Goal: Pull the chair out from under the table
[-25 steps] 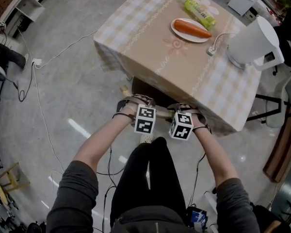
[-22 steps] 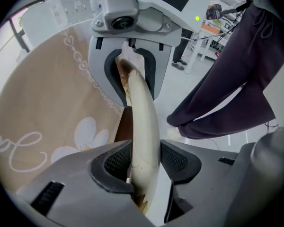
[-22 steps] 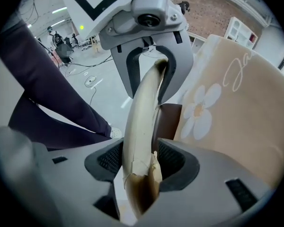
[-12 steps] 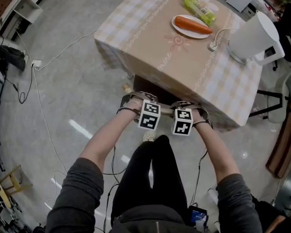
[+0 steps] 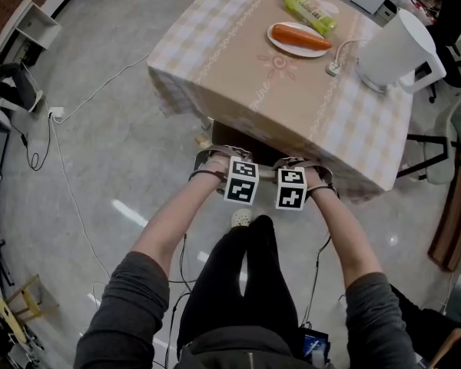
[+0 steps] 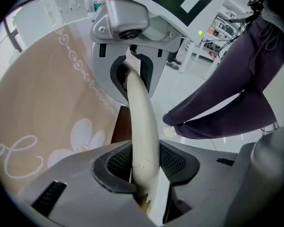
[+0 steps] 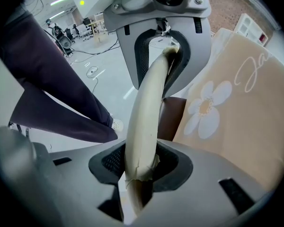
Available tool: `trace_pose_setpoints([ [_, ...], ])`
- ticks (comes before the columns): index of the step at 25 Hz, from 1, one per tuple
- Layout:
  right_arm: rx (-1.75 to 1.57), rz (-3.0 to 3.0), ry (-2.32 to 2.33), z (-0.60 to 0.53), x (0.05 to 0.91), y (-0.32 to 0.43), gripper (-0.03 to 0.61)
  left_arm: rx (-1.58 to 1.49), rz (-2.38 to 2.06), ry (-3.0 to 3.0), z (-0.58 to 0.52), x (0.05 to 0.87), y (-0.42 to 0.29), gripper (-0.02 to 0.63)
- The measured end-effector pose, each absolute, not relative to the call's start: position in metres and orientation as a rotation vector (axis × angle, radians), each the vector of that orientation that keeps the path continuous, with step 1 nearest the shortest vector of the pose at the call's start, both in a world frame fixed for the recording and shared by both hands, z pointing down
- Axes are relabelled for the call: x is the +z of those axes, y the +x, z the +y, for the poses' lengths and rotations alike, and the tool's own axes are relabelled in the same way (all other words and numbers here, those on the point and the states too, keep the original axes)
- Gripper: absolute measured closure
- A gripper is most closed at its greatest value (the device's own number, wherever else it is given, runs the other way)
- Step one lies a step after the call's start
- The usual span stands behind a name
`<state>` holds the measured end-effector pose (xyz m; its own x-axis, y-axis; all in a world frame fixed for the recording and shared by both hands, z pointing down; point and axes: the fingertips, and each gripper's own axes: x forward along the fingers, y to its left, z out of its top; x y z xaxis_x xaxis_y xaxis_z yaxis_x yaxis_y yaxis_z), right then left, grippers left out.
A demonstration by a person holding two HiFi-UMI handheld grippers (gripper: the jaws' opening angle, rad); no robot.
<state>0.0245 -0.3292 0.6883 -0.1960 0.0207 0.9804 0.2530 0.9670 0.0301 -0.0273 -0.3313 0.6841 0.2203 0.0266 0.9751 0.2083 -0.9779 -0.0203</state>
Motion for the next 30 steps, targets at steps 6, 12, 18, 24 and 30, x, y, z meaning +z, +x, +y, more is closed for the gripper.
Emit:
trace_pose_setpoints([
  [6,-0.202,-1.768,-0.202,-0.323,0.688,0.023,0.453,-1.864,-0.242,-2.325,-0.326,0.685,-0.029,0.462],
  [12,-0.200,-1.768,-0.208,-0.316,0.687,0.023,0.453,-1.873,-0.252,-2.332,-0.318,0.683,-0.029,0.462],
  [18,-0.202,-1.766,-0.214,-0.303,0.688,0.026,0.453,-1.881,-0.233,-2.327,-0.306,0.685,-0.026,0.462],
  [24,-0.205,-1.764,-0.217,-0.293,0.689,0.027,0.453,-1.891,-0.229,-2.330,-0.296,0.686,-0.025,0.462],
  [30,-0.197,-1.761,-0.216,-0.285,0.689,0.026,0.453,-1.905,-0.227,-2.319,-0.288,0.686,-0.026,0.462],
])
